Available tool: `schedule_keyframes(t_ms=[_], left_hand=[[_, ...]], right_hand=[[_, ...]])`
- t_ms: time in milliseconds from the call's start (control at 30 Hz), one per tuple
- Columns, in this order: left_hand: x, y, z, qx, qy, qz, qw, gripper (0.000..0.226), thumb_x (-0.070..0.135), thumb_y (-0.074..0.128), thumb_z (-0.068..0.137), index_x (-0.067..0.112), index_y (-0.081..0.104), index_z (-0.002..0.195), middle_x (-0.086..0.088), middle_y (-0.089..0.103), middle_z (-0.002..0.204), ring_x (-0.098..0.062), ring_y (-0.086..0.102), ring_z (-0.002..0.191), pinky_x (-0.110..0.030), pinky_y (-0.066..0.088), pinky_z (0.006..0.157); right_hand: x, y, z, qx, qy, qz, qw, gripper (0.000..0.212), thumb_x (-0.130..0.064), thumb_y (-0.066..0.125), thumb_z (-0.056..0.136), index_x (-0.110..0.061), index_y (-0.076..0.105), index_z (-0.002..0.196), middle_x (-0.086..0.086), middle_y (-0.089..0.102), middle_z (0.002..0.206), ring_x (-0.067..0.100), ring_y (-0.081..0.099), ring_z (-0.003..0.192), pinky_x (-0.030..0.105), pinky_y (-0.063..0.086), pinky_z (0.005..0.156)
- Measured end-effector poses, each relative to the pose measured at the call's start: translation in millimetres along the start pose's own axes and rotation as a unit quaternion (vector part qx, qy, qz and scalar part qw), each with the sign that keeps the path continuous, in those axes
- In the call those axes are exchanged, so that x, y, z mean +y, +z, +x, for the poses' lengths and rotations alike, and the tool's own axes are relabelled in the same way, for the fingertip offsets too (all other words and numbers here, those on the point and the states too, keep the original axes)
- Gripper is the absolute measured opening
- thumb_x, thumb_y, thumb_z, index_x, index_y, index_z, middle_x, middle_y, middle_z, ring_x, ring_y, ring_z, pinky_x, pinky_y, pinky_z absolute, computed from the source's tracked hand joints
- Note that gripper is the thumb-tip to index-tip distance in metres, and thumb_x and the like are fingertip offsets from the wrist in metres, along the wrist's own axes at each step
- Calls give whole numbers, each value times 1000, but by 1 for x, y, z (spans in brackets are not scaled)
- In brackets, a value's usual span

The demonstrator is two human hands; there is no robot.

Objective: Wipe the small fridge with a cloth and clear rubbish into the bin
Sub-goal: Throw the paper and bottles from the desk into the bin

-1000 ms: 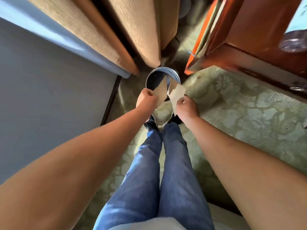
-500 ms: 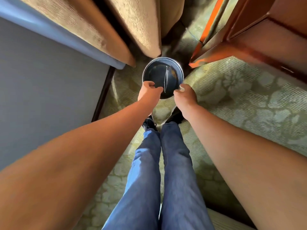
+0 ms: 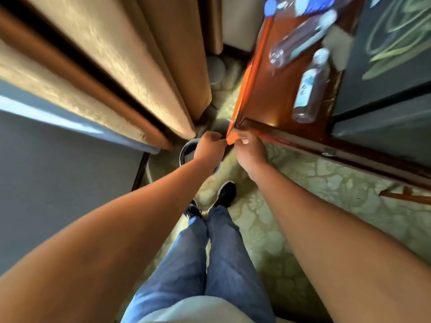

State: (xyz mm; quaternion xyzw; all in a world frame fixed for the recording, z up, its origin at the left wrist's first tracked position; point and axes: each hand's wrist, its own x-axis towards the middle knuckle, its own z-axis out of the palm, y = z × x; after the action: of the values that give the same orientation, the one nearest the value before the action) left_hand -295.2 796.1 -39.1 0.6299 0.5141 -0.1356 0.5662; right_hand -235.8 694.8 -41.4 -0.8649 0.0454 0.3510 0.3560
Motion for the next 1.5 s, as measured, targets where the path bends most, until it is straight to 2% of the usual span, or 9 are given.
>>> schedule_keyframes(t_ms=[100, 267, 467, 667, 967, 1100, 1233, 1400, 1500], left_hand=[[44, 7, -24, -20, 48, 2, 999, 14, 15, 61, 86, 23, 59, 74, -3, 64, 77, -23, 57, 67, -34, 46, 66], [104, 26, -44, -41, 72, -8, 997, 36, 35, 63, 76, 23, 67, 109, 2, 74, 88, -21, 67, 73, -33, 55, 67], [144, 63, -37, -107, 93, -2, 990, 52, 30, 56, 79, 26, 60, 130, -4, 71, 106, -24, 65, 86, -38, 57, 79], [146, 89, -27, -169, 99, -19, 980, 46, 20, 56, 89, 22, 58, 135, 3, 66, 98, -15, 59, 82, -27, 48, 70], [123, 89, -23, -178, 74, 1, 981, 44, 17, 58, 90, 20, 57, 134, -10, 68, 114, -27, 66, 104, -41, 57, 91], [101, 69, -27, -175, 61, 29, 982, 25, 26, 69, 87, 17, 65, 110, -7, 68, 97, -25, 65, 93, -35, 57, 80], [71, 36, -27, -194, 8, 24, 981, 41, 29, 79, 85, 20, 62, 122, -9, 70, 114, -22, 67, 95, -34, 57, 82], [29, -6, -22, -171, -25, 26, 985, 45, 25, 86, 77, 20, 59, 112, -9, 68, 108, -22, 65, 95, -35, 54, 86], [2, -21, -10, -138, -52, 28, 989, 64, 43, 89, 54, 21, 60, 106, -12, 70, 106, -31, 69, 99, -47, 58, 91]], right_hand=[[-24, -37, -12, 35, -32, -6, 999, 27, -19, 55, 94, -21, 68, 117, 4, 70, 120, 25, 63, 110, 33, 49, 90], [-47, -94, -11, 134, -73, -26, 988, 23, -22, 59, 94, -20, 70, 114, 1, 71, 114, 22, 65, 105, 26, 45, 82], [-35, -133, 24, 289, -51, -55, 954, 41, -32, 72, 84, -24, 63, 123, 10, 51, 131, 33, 50, 121, 43, 45, 102], [-7, -127, 48, 228, 55, -1, 972, 57, -42, 74, 84, -22, 51, 133, 8, 54, 135, 32, 59, 117, 47, 51, 98], [-4, -107, 30, 158, 117, 29, 980, 52, -32, 71, 83, -15, 56, 129, 9, 53, 126, 31, 62, 101, 45, 58, 85], [2, -90, 4, 107, 123, 69, 984, 46, -23, 78, 73, -22, 54, 112, 8, 53, 121, 27, 61, 98, 36, 55, 81], [11, -65, -14, 52, 101, 65, 991, 62, -12, 81, 55, -23, 51, 109, 6, 59, 117, 22, 64, 95, 33, 56, 73], [16, -20, -24, -33, 90, -9, 995, 65, -20, 79, 60, -29, 37, 110, 5, 53, 117, 27, 58, 103, 40, 55, 84], [20, 9, -24, -80, 85, -26, 993, 61, -16, 76, 67, -27, 36, 111, 3, 52, 111, 23, 57, 97, 35, 52, 79]])
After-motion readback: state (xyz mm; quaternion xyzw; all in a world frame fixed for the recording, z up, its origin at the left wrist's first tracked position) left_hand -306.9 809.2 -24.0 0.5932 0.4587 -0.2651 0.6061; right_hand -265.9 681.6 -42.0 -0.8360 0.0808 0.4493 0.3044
